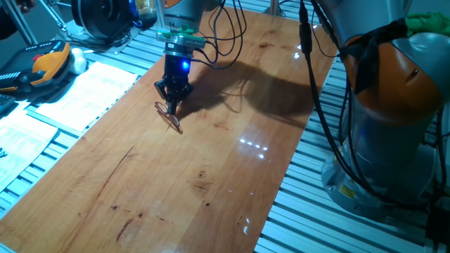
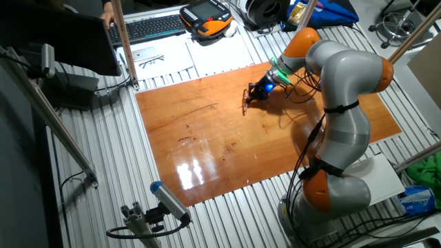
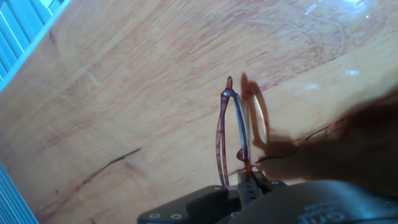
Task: Unfold the leg of the glasses (with one hand)
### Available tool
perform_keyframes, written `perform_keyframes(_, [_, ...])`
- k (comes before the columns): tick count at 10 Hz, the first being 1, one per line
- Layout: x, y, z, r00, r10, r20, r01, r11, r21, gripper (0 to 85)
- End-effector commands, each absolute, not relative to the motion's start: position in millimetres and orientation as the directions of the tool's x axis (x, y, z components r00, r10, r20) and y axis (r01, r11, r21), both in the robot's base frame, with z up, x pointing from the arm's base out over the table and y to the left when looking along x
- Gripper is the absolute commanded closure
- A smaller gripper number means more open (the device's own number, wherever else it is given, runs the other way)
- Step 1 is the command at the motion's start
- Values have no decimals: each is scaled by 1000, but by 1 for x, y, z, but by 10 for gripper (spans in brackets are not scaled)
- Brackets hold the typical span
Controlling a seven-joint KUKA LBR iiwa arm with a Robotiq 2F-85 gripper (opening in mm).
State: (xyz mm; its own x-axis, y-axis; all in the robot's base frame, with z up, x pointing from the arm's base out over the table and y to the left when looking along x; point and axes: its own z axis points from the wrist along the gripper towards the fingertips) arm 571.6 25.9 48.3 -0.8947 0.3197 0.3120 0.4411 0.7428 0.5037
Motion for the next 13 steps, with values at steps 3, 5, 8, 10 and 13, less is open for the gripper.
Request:
perform_keyframes(3, [573, 26, 46, -896, 315, 312, 438, 740, 510, 850])
perform_keyframes(5, [574, 26, 45, -895, 313, 318, 441, 730, 522, 850])
perform_keyframes(8, [574, 26, 44, -893, 312, 324, 445, 720, 532, 850])
perform_keyframes(10, [575, 25, 44, -894, 306, 328, 443, 717, 538, 850])
perform_keyframes(13, [575, 25, 43, -895, 290, 338, 439, 701, 562, 850])
